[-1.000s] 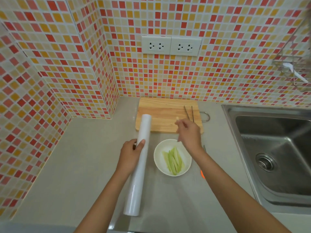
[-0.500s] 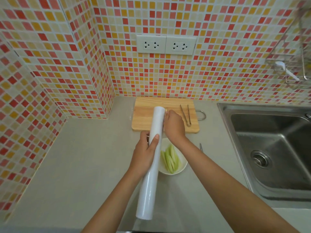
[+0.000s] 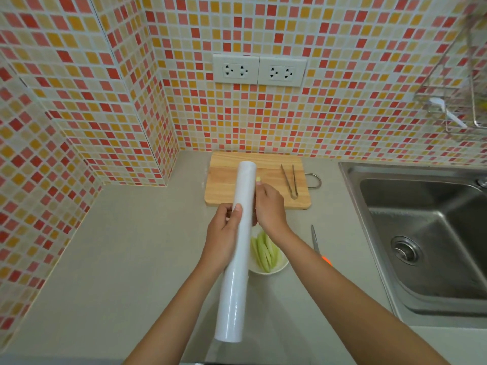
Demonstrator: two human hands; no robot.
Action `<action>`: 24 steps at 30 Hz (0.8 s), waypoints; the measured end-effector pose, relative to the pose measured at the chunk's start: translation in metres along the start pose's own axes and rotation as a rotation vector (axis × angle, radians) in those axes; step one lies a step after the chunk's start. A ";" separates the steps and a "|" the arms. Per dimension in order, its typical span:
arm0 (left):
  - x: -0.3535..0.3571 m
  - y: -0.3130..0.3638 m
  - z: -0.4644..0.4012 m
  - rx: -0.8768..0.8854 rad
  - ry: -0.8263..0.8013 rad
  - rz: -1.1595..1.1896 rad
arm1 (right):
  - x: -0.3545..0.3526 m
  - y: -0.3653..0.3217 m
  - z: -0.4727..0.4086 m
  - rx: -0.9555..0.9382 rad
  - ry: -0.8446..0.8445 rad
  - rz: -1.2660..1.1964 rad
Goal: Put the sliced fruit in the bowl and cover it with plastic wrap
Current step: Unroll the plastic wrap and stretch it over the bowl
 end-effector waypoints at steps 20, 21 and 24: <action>0.000 0.004 -0.010 -0.046 0.015 0.123 | -0.003 0.000 0.016 -0.058 0.098 -0.001; -0.001 0.004 -0.011 -0.057 0.013 0.135 | -0.005 0.001 0.014 -0.059 0.100 0.014; -0.001 0.001 -0.012 -0.123 0.002 0.198 | -0.007 0.001 0.010 -0.075 0.114 0.045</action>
Point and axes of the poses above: each hand's wrist, its own z-axis away from the middle knuckle, its own x-axis out of the palm, y = z × x, the point moved 7 cm from there along -z, towards the middle knuckle, and after that the axes turned 11 degrees about x, right-handed, at the moved point
